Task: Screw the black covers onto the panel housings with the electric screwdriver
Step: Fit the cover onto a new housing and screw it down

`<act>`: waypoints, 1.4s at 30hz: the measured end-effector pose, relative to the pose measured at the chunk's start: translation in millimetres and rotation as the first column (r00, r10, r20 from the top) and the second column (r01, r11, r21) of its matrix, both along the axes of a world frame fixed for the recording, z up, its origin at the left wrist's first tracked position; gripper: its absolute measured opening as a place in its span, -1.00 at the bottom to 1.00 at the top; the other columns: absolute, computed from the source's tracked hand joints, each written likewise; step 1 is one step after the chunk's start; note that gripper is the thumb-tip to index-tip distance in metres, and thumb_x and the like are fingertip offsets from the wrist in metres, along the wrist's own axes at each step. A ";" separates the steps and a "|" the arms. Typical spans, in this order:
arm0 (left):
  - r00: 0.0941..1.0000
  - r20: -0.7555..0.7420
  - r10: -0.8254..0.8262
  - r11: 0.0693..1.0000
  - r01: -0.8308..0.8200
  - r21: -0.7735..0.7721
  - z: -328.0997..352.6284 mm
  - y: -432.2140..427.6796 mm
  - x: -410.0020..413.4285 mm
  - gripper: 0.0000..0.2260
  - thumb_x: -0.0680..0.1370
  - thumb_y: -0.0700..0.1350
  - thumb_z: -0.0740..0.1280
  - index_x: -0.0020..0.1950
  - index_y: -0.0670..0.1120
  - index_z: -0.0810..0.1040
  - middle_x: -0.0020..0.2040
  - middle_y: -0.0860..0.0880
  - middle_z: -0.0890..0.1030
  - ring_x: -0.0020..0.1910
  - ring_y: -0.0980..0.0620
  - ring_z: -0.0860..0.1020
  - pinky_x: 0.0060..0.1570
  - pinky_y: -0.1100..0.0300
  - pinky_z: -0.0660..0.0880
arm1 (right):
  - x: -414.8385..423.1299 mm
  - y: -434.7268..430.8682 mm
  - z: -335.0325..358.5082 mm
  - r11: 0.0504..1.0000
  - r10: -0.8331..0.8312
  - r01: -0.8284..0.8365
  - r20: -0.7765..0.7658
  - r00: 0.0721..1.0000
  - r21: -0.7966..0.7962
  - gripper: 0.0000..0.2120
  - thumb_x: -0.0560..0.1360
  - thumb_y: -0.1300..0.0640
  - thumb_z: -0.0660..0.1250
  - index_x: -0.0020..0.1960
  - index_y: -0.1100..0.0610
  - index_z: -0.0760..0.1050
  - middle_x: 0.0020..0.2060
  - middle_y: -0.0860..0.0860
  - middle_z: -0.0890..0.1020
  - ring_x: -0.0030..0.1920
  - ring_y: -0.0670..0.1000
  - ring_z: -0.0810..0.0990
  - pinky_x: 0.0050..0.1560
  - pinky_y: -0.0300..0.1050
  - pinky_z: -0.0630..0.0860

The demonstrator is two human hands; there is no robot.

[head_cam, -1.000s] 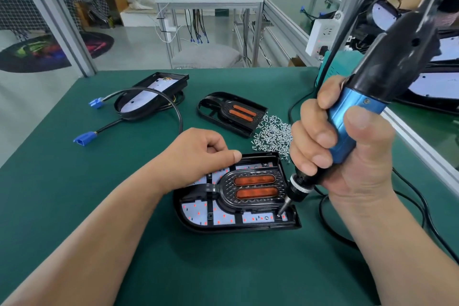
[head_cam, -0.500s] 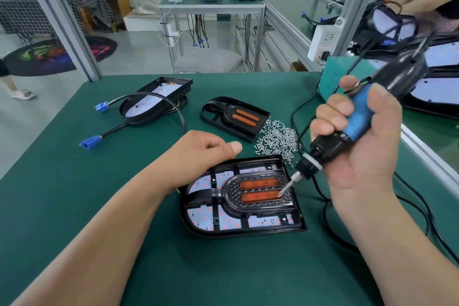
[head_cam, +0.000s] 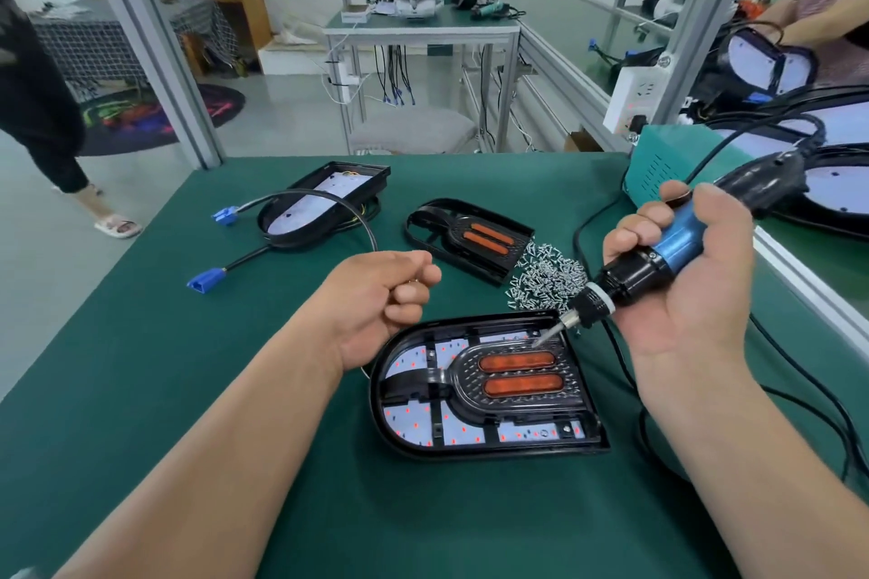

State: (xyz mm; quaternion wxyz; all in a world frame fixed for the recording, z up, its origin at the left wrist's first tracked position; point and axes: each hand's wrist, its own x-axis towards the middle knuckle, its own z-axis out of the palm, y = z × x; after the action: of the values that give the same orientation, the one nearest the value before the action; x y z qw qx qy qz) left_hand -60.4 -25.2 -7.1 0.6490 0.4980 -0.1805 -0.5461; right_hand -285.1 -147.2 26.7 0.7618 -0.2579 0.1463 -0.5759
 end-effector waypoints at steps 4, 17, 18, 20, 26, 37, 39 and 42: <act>0.996 0.030 -0.084 0.995 0.085 -0.047 -2.9 -0.4 0.6 -0.88 0.71 -0.16 0.29 0.09 -0.20 0.55 -0.21 -0.03 0.58 -0.44 0.19 0.34 -0.55 0.40 0.26 | 15.6 -3.7 10.8 1.000 -0.008 0.008 0.017 1.000 0.002 -0.90 0.63 0.10 0.32 0.02 0.13 0.46 -0.27 -0.02 0.47 -0.34 -0.06 0.44 -0.23 -0.19 0.49; 0.969 0.152 -0.192 0.973 0.209 -0.100 -9.1 0.3 1.8 -0.82 0.52 -0.21 0.44 0.10 -0.22 0.70 -0.11 -0.10 0.67 -0.36 0.14 0.43 -0.49 0.39 0.31 | 58.3 -12.4 9.4 0.993 -0.058 0.048 0.089 0.994 0.105 -0.86 0.61 0.16 0.39 0.03 0.17 0.45 -0.29 0.03 0.52 -0.34 0.00 0.52 -0.19 -0.07 0.60; 0.966 0.175 -0.193 0.972 0.213 -0.101 -9.1 0.2 0.7 -0.86 0.53 -0.19 0.44 0.05 -0.20 0.68 -0.12 -0.10 0.66 -0.38 0.15 0.41 -0.50 0.40 0.29 | 58.2 -11.8 7.7 0.993 -0.065 0.056 0.085 0.994 0.103 -0.85 0.62 0.15 0.40 0.04 0.17 0.45 -0.28 0.04 0.52 -0.33 0.01 0.52 -0.17 -0.06 0.61; 0.954 0.226 -0.196 0.971 0.221 -0.090 -8.8 0.0 -1.3 -0.92 0.54 -0.13 0.44 -0.04 -0.14 0.67 -0.14 -0.08 0.64 -0.40 0.17 0.38 -0.51 0.41 0.27 | 58.6 -11.0 6.5 0.993 -0.078 0.070 0.086 0.993 0.095 -0.83 0.63 0.14 0.41 0.10 0.18 0.44 -0.27 0.04 0.53 -0.31 0.02 0.54 -0.14 -0.04 0.61; 0.965 0.156 -0.208 0.971 0.224 -0.088 -9.1 0.0 -3.7 -0.88 0.53 -0.20 0.44 0.05 -0.18 0.68 -0.09 -0.10 0.66 -0.37 0.15 0.38 -0.48 0.40 0.29 | 60.5 -10.7 5.1 0.992 -0.098 0.091 0.071 0.993 0.086 -0.76 0.66 0.12 0.41 0.19 0.17 0.39 -0.25 0.04 0.54 -0.28 0.02 0.55 -0.06 0.00 0.62; 0.970 0.135 -0.201 0.972 0.214 -0.095 -8.5 0.5 -0.8 -0.79 0.49 -0.30 0.47 0.12 -0.22 0.66 -0.03 -0.19 0.70 -0.38 0.14 0.39 -0.49 0.39 0.32 | 59.2 -10.4 2.1 0.994 -0.088 0.085 0.043 0.995 0.068 -0.78 0.65 0.12 0.40 0.17 0.17 0.40 -0.25 0.03 0.55 -0.28 0.02 0.56 -0.07 -0.01 0.63; 0.969 0.147 -0.197 0.973 0.211 -0.090 -8.6 0.5 -0.6 -0.78 0.48 -0.30 0.49 0.12 -0.23 0.67 -0.03 -0.20 0.70 -0.38 0.14 0.39 -0.48 0.39 0.31 | 58.7 -10.4 1.9 0.995 -0.086 0.084 0.037 0.996 0.061 -0.81 0.66 0.12 0.40 0.14 0.16 0.41 -0.26 0.03 0.55 -0.29 0.02 0.57 -0.06 -0.01 0.63; 0.972 0.148 -0.184 0.976 0.199 -0.089 -8.2 1.1 -1.3 -0.79 0.49 -0.31 0.48 0.12 -0.23 0.67 -0.04 -0.20 0.71 -0.39 0.14 0.39 -0.48 0.40 0.30 | 58.7 -9.5 2.2 0.996 -0.079 0.077 0.040 0.996 0.045 -0.82 0.66 0.12 0.39 0.13 0.16 0.41 -0.26 0.03 0.55 -0.29 0.01 0.57 -0.05 -0.01 0.63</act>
State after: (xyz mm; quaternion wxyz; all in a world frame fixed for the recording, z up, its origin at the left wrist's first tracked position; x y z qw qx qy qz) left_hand -61.7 -24.1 -15.3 0.6040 0.4810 -0.3005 -0.5600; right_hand -226.3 -156.6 29.0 0.7472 -0.2234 0.1526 -0.6071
